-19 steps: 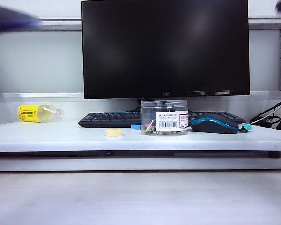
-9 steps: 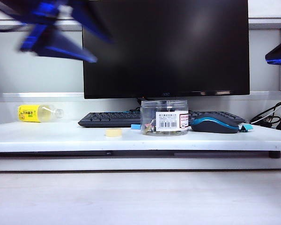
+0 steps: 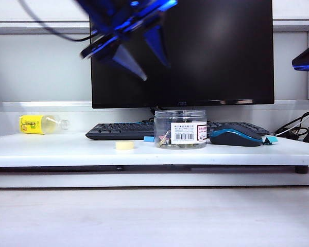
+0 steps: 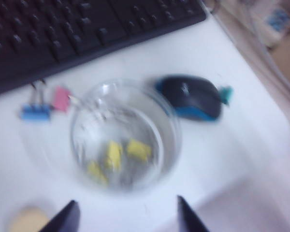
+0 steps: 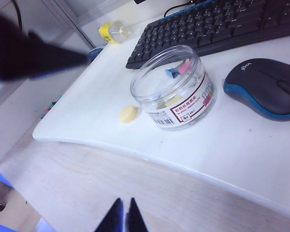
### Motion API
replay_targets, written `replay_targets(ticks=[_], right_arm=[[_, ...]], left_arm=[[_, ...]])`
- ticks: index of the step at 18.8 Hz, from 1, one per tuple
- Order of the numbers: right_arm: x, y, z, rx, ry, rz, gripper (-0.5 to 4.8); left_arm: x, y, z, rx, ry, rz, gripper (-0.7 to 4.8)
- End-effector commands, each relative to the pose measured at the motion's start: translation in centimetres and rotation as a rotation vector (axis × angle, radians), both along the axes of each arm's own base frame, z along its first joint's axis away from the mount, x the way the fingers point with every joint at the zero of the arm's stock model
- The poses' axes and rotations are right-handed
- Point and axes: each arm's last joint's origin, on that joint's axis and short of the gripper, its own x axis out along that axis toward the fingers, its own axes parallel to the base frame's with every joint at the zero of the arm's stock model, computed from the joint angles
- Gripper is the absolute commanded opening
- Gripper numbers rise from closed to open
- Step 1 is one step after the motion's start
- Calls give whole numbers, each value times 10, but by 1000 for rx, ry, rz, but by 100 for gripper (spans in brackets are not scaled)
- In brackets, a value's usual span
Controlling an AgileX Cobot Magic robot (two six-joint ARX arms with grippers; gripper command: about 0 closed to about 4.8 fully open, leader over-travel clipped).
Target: Take the clips out of the round transparent plastic box and place them on the table.
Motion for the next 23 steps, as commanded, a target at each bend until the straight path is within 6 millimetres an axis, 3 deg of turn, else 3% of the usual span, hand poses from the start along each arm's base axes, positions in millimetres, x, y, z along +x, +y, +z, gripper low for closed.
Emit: replay_targets(ticks=[1,10,20,23], right_arm=[[0,0,2,-7,-19,5,22],[0,0,-5,-19,6,-18,22],[-1,-1,-8,-35,31,-22,22],[-1,-1,-8,-35,32,-21,22]], left_arm=[[12,-12,5,34,-3,32,201],[48,-50,-28,69,211,84,201],[53,-57,-15,1,217,129,202],[55,-66,-4,-74,117,88,190]])
